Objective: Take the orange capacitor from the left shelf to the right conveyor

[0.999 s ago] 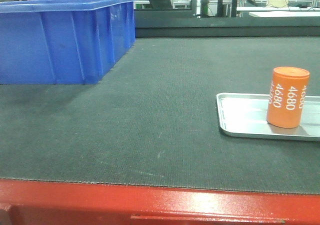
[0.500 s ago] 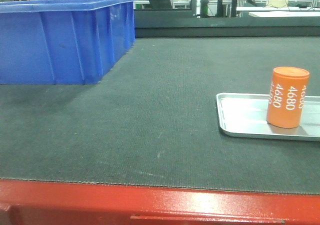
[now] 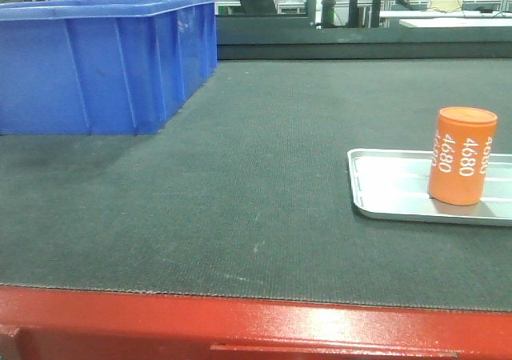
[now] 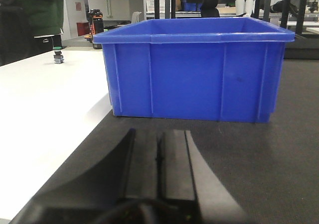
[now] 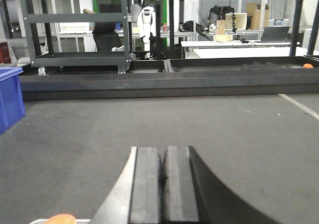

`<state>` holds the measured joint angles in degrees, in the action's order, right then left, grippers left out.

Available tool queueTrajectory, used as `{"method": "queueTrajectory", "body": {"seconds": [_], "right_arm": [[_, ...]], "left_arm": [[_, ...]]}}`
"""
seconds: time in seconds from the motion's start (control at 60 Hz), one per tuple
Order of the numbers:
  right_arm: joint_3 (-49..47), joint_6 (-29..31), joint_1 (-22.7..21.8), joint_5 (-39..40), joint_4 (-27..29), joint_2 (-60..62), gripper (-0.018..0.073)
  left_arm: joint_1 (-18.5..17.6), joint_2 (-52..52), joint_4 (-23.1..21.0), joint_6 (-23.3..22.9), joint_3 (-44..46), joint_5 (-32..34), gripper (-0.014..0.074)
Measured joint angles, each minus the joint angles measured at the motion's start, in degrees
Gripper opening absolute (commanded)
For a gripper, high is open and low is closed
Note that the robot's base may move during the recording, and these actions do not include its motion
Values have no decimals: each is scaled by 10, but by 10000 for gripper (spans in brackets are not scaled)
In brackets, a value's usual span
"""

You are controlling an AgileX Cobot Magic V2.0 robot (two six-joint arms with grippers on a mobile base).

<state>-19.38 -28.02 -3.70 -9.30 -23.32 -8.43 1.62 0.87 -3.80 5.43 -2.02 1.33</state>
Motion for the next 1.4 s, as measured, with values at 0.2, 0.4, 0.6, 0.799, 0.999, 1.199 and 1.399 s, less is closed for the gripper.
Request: {"method": "queueTrajectory", "body": {"seconds": [0.2, 0.4, 0.6, 0.799, 0.999, 1.199, 1.399], "right_arm": [[72, -44, 5, 32, 0, 63, 54], [111, -70, 5, 100, 0, 63, 54], [113, -80, 5, 93, 0, 63, 54], [116, -80, 5, 75, 8, 63, 54], [120, 44, 5, 74, 124, 85, 54], [140, 239, 5, 76, 255, 91, 54], [163, 264, 5, 93, 271, 91, 54]], "left_arm": [[0, 0, 0, 0, 0, 0, -126], [0, 0, 0, 0, 0, 0, -126], [0, 0, 0, 0, 0, 0, -126], [0, 0, 0, 0, 0, 0, -126], [0, 0, 0, 0, 0, 0, -126], [0, 0, 0, 0, 0, 0, -126], [0, 0, 0, 0, 0, 1, -126]]}}
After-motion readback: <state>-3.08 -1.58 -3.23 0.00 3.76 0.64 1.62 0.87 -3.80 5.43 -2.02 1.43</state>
